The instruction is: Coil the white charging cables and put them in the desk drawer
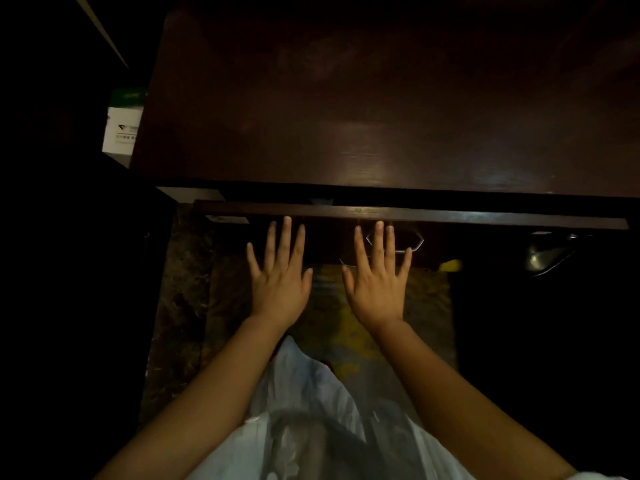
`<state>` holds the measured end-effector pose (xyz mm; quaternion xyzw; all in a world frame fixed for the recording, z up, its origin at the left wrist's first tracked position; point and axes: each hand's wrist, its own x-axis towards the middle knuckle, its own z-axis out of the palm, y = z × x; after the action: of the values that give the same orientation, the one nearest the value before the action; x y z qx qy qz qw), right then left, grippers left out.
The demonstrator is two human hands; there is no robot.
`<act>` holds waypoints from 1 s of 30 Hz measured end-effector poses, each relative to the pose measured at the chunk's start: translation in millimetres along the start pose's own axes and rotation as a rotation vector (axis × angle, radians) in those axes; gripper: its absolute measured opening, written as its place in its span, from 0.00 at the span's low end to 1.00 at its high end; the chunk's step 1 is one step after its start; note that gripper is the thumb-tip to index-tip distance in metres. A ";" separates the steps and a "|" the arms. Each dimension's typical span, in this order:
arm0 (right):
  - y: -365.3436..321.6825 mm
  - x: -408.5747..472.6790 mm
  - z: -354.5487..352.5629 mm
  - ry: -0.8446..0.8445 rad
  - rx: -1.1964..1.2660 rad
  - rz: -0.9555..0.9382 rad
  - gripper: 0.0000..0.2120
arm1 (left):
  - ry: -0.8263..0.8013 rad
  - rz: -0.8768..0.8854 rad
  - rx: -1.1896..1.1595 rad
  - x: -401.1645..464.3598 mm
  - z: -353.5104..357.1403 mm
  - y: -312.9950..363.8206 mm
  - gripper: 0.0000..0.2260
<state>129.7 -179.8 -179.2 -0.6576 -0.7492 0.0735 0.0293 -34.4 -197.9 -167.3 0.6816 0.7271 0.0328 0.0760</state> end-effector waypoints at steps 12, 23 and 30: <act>-2.8 50.1 -13.5 -0.050 0.013 0.015 0.31 | -0.121 -0.004 -0.010 50.5 -12.6 -3.0 0.33; -6.9 46.8 -26.5 -0.101 -0.007 0.014 0.31 | -0.177 0.020 -0.009 49.2 -26.5 -2.8 0.32; -23.7 34.3 -91.1 -0.161 -0.032 -0.050 0.29 | -0.202 0.068 -0.005 41.8 -87.3 -7.3 0.28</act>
<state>114.7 -142.3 -87.5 -0.6311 -0.7663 0.1134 -0.0399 -57.6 -151.8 -85.1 0.7056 0.6919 -0.0319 0.1495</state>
